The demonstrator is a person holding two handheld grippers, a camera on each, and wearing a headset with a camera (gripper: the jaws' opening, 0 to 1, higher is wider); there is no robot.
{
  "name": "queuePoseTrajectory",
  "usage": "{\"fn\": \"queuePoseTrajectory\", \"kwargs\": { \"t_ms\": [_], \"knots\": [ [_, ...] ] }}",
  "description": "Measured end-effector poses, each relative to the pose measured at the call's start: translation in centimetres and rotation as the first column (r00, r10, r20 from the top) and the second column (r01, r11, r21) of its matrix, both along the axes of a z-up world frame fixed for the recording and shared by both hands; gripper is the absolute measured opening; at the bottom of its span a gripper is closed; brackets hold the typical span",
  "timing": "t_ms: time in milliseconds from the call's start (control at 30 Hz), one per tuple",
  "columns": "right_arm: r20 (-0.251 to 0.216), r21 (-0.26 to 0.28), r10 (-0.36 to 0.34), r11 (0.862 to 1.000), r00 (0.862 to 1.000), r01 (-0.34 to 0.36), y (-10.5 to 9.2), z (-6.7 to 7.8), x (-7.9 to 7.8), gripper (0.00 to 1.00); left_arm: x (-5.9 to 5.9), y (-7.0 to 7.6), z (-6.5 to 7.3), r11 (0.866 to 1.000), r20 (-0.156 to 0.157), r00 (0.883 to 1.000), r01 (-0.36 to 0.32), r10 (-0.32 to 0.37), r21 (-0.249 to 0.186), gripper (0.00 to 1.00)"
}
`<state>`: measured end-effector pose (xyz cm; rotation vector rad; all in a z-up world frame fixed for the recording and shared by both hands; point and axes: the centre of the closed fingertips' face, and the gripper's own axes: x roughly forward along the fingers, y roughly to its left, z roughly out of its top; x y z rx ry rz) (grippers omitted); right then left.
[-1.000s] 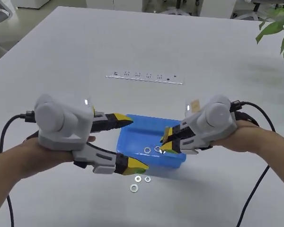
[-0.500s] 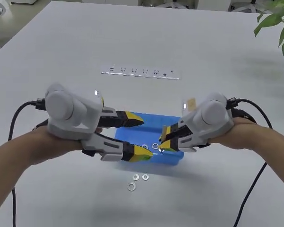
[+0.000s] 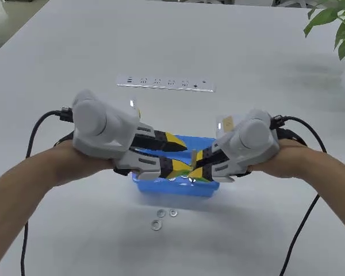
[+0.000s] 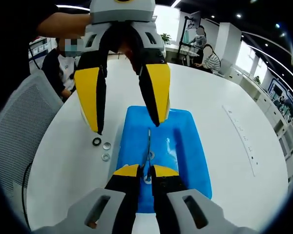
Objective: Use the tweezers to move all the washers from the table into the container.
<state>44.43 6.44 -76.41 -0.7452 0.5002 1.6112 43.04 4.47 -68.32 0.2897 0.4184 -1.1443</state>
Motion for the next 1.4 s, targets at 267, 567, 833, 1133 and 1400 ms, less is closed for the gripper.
{"fn": "queuePoseTrajectory", "kwargs": {
  "t_ms": [267,567,833,1133,1400],
  "knots": [
    [0.0,0.003,0.0,1.0,1.0,0.0,-0.1,0.0,0.0,0.1,0.9,-0.7,-0.3,0.999,0.03,0.999,0.019,-0.019,0.027,0.19],
    [-0.001,0.007,0.0,1.0,1.0,0.0,0.0,0.0,0.1,0.1,1.7,-1.1,-0.6,0.998,0.05,0.998,0.022,-0.025,0.053,0.09],
    [-0.002,0.011,-0.004,1.0,1.0,0.004,-0.2,0.1,0.0,0.11,1.6,-1.3,-0.8,0.998,0.056,0.998,0.035,-0.038,0.059,0.06],
    [-0.001,0.01,-0.009,1.0,1.0,0.009,-0.1,0.3,0.0,0.12,1.5,-1.3,-0.6,0.998,0.058,0.997,0.038,-0.042,0.058,0.06],
    [0.001,0.017,-0.022,1.0,1.0,0.022,0.1,1.0,0.0,0.16,1.4,-1.2,0.2,0.998,0.067,0.997,0.04,-0.044,0.053,0.06]
  ]
}}
